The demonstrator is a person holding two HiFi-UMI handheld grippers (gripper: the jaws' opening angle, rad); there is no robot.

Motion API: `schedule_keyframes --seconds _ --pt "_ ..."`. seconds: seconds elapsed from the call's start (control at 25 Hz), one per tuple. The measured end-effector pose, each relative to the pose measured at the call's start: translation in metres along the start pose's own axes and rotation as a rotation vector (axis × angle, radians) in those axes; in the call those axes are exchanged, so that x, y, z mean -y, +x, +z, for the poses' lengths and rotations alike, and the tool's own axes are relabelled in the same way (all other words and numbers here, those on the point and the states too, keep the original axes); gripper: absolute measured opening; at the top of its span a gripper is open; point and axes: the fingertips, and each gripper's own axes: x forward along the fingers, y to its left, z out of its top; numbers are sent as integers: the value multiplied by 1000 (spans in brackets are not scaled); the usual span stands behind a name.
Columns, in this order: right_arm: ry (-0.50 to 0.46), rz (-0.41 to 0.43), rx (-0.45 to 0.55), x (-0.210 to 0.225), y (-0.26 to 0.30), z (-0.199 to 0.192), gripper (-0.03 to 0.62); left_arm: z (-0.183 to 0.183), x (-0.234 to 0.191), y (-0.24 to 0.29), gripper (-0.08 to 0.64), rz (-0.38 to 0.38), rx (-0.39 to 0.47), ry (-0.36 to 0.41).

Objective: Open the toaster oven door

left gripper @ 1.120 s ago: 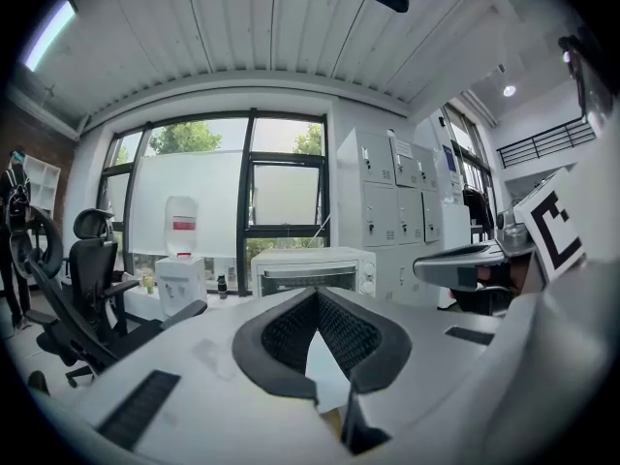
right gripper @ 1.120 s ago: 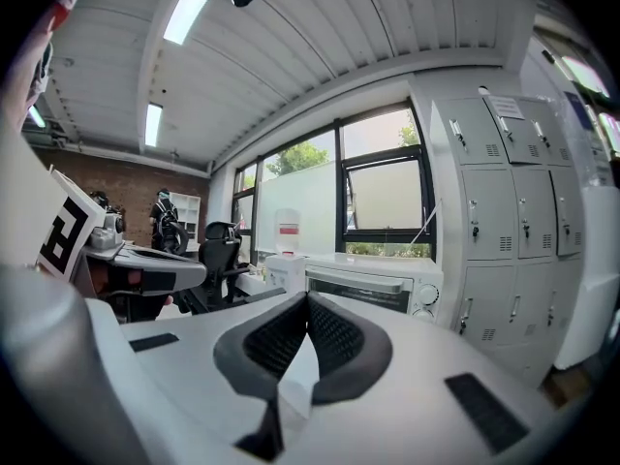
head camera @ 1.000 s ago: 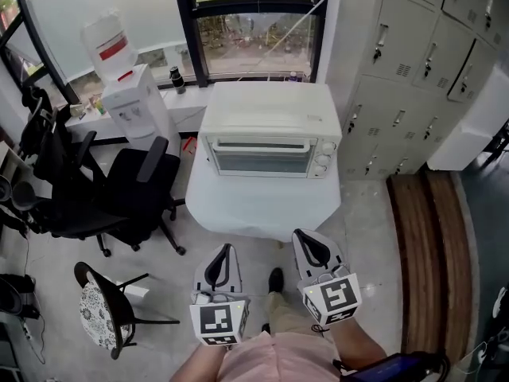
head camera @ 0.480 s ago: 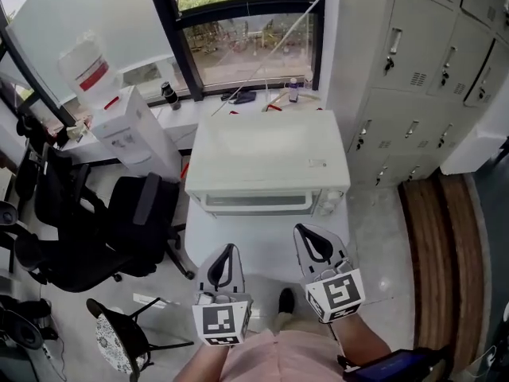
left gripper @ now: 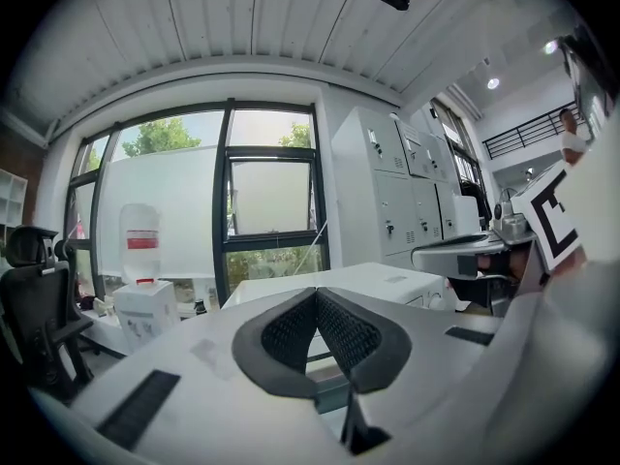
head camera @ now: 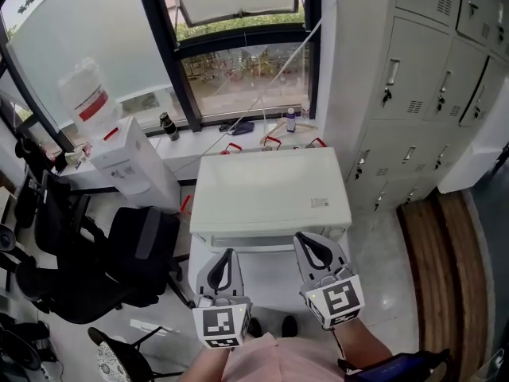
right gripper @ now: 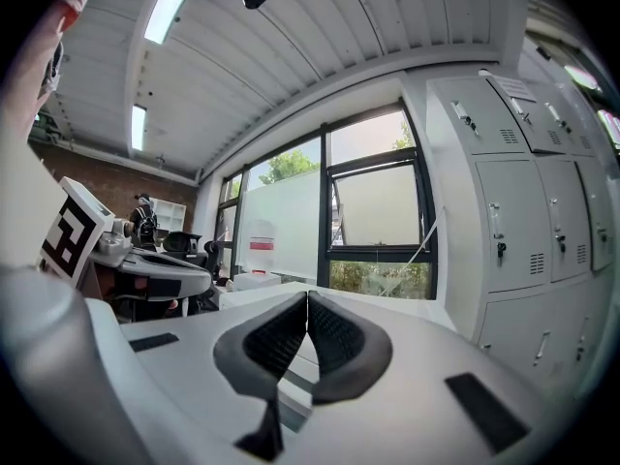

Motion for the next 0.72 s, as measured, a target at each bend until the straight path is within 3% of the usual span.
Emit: schedule_keyframes --seconds 0.44,0.52,0.64,0.72 --pt "-34 -24 -77 -9 14 -9 17 3 -14 24 12 -100 9 -3" --pt "-52 15 -112 -18 16 -18 44 -4 -16 25 12 -109 -6 -10" --pt "-120 112 -189 -34 18 -38 149 -15 -17 26 14 -123 -32 -19" --pt "-199 179 -238 -44 18 -51 160 -20 -17 27 12 -130 -47 -25"
